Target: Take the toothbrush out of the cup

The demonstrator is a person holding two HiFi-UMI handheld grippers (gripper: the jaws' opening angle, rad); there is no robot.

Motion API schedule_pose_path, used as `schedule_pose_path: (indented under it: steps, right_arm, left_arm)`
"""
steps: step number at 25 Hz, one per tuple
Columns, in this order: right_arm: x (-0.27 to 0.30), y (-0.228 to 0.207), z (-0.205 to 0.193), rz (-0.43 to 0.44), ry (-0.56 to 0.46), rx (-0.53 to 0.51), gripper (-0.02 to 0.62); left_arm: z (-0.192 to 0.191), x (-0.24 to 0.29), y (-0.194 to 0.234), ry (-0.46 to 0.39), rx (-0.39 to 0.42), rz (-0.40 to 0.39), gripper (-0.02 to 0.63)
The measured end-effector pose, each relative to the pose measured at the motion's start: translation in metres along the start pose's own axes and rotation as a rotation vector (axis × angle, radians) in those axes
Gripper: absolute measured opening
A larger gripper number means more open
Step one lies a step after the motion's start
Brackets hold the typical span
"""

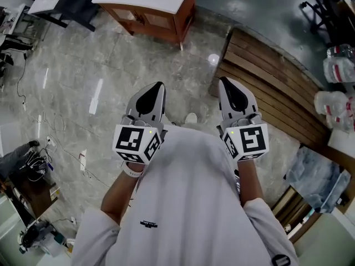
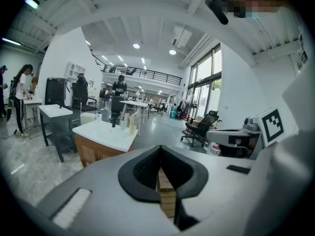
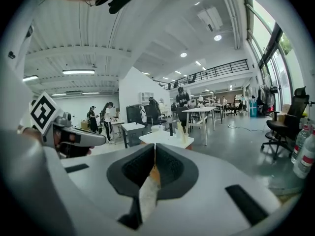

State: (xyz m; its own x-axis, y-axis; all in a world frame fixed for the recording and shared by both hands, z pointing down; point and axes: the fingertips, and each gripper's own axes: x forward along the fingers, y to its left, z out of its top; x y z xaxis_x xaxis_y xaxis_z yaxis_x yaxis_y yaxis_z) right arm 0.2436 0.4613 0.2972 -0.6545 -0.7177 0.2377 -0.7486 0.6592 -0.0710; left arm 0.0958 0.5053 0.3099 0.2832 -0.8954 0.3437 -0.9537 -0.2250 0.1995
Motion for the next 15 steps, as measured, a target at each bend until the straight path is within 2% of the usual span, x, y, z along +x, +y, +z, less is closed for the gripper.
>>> schedule_pose_path:
  steps: [8, 15]
  right_arm:
    - [0.011, -0.010, -0.001, 0.038, 0.007, 0.001, 0.009]
    - [0.064, -0.027, -0.002, 0.042, 0.024, -0.016, 0.008]
  left_arm:
    - [0.005, 0.010, 0.005, -0.001, -0.009, 0.032, 0.006]
    - [0.010, 0.064, 0.039, -0.003, -0.029, 0.019, 0.006]
